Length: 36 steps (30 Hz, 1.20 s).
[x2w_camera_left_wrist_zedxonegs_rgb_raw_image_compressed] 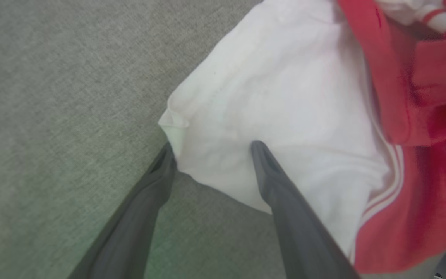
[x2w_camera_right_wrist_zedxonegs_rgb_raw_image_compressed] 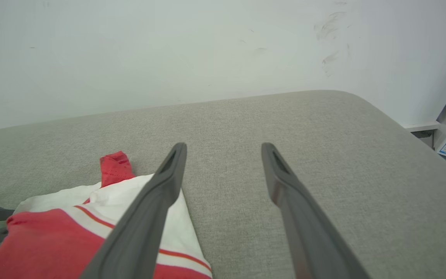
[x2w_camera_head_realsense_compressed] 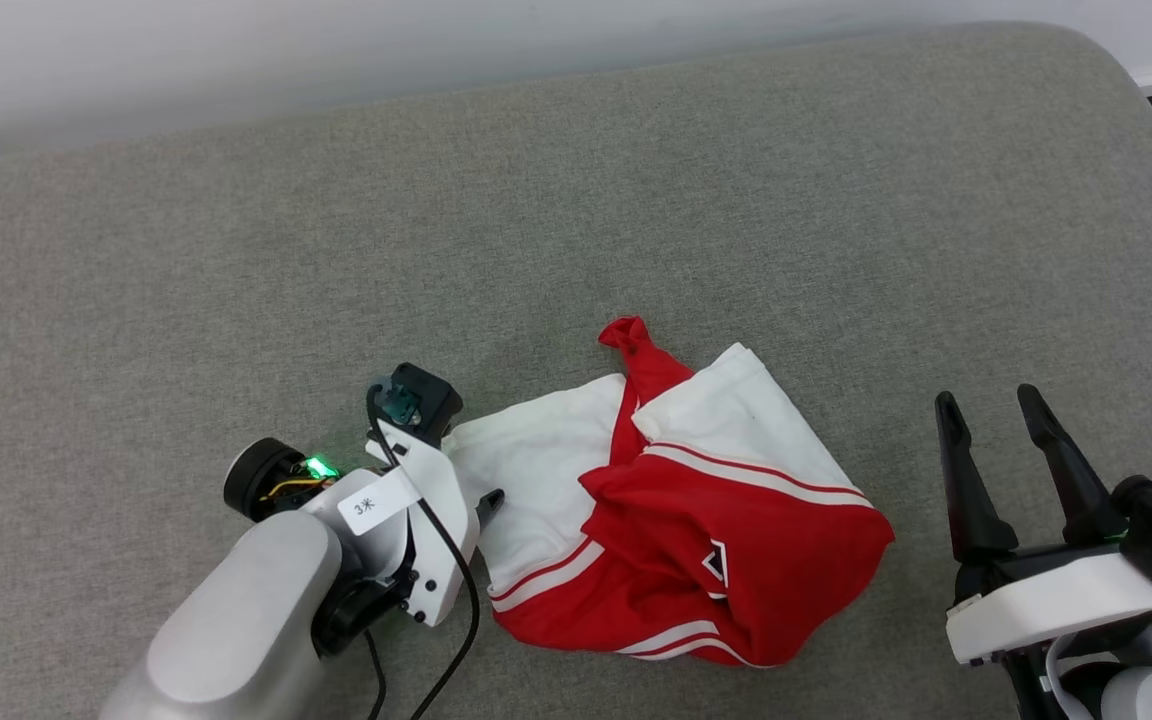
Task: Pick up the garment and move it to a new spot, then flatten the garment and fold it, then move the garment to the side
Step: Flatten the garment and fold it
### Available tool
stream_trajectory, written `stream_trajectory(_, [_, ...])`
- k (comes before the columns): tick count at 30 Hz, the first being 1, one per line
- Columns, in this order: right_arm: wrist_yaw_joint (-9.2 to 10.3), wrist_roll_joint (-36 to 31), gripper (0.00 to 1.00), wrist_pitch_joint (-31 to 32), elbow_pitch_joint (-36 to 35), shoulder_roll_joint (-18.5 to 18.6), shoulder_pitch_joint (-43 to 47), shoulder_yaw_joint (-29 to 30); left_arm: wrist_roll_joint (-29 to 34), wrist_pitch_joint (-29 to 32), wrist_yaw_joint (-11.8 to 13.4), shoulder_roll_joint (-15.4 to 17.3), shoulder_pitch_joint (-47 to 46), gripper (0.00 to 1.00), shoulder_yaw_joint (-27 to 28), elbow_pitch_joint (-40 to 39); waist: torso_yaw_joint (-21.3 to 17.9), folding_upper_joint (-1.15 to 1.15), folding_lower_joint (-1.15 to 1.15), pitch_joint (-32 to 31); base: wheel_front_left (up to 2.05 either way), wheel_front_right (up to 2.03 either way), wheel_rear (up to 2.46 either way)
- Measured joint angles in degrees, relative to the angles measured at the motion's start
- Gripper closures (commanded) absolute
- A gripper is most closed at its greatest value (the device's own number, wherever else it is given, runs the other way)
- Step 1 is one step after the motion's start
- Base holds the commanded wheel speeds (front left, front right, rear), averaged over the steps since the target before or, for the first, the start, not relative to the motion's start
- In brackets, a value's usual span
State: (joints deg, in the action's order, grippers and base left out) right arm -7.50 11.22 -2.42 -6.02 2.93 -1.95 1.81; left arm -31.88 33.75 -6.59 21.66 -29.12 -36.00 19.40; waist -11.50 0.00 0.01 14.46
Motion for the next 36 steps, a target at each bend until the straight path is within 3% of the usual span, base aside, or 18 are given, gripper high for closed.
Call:
stream_trajectory(1, [-0.01,0.11,0.00,-0.12,0.19,-0.01,-0.17,-0.08,-0.12,0.52,-0.05,0.02,-0.41,0.71,-0.74,0.02,-0.09,0.00,0.00,0.21,0.00,0.00,0.00])
stream_trajectory(2, [0.00,0.32,0.00,-0.24,0.31,-0.01,-0.28,-0.10,-0.03,1.07,-0.08,0.20,-0.85,1.00,-1.42,0.03,-0.14,0.00,0.00,0.39,0.00,0.00,0.00])
stream_trajectory(9, [-0.01,0.70,0.00,-1.08,1.63,-0.01,-0.97,0.14,0.88,-2.78,-0.24,0.30,-1.96,1.00,-2.60,1.01,0.22,0.00,0.00,0.56,0.00,0.00,0.00])
stream_trajectory(13, [0.00,0.62,0.00,-1.01,2.20,-0.01,-0.91,1.01,1.22,-6.93,1.42,0.71,-0.88,1.00,-1.25,0.60,0.74,0.00,0.00,-0.75,0.00,0.00,0.00])
stream_trajectory(25, [0.00,-0.12,0.00,1.13,1.83,-0.01,1.53,4.19,-2.97,-14.56,11.74,6.48,13.35,1.00,8.05,-9.04,3.96,0.00,-0.01,-6.50,0.00,0.00,0.00])
stream_trajectory(30, [0.00,-0.23,0.00,1.94,1.56,0.00,2.58,4.90,-6.73,-16.80,15.96,6.81,22.34,1.00,11.72,-10.76,5.50,0.00,-0.01,-8.40,0.00,0.00,0.00])
stream_trajectory(36, [0.00,-0.29,0.00,3.02,1.05,-0.01,3.59,5.13,-9.93,-19.28,17.68,4.80,29.39,1.00,13.11,-10.54,6.89,0.00,-0.02,-10.22,0.00,0.00,0.00])
